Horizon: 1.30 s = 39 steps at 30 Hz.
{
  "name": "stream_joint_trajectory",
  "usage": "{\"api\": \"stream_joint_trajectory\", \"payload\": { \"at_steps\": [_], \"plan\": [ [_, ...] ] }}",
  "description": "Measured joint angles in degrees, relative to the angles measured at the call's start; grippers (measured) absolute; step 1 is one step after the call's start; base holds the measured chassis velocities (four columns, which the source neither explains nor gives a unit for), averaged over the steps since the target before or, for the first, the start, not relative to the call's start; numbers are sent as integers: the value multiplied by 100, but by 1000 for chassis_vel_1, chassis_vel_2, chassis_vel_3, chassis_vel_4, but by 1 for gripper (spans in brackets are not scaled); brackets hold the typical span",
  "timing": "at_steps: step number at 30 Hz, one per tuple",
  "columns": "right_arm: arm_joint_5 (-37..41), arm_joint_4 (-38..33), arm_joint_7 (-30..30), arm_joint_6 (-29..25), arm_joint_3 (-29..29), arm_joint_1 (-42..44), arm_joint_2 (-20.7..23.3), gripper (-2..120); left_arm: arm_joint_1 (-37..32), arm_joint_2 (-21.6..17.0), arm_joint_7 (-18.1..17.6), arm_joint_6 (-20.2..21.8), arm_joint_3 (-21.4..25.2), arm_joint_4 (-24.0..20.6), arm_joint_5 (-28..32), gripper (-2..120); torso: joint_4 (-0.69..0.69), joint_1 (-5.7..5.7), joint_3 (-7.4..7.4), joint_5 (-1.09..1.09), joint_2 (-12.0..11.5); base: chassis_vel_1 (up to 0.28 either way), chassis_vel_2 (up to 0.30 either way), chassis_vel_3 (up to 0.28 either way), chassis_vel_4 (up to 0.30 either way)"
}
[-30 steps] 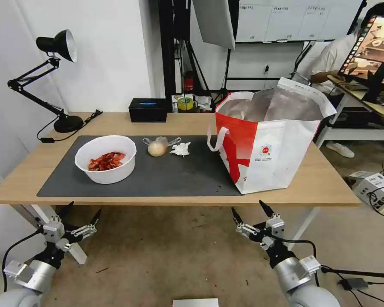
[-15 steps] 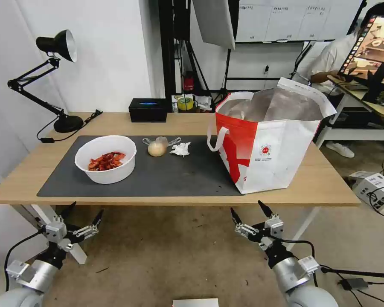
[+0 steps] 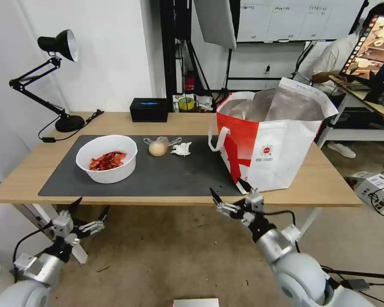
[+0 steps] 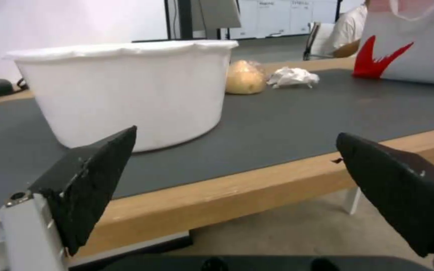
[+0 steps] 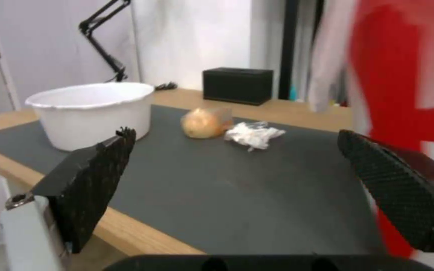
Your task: Pick up the trash from the table and place it into the takeout bag.
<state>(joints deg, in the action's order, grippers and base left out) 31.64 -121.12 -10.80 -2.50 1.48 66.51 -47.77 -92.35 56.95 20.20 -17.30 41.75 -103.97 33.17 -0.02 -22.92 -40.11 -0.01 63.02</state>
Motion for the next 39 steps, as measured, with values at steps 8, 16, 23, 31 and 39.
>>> {"api": "stream_joint_trajectory", "payload": {
  "at_steps": [8,16,23,31,39],
  "plan": [
    [226,545,-270,292,940,-1339,-90,100,-78,23,-2,-7,170,5,-6,100,3,0,0,1,0,0,0,0,0],
    [614,1241,-711,767,1725,-2633,-560,100,-164,75,-4,-11,274,-12,-5,100,2,0,0,0,0,0,0,0,0],
    [753,1876,-1256,1082,2263,-3464,-1223,100,-260,109,-4,-15,382,-65,-7,100,3,0,0,0,0,0,0,0,0],
    [944,3206,-2195,1749,2619,-4202,-2467,100,-326,203,-4,-27,475,-71,-20,100,3,-1,0,-1,0,0,0,0,0],
    [886,4546,-2731,2015,2514,-4582,-3448,100,-321,228,-1,-35,473,-38,-35,100,3,-1,0,0,0,0,0,0,0]
  ]
}}
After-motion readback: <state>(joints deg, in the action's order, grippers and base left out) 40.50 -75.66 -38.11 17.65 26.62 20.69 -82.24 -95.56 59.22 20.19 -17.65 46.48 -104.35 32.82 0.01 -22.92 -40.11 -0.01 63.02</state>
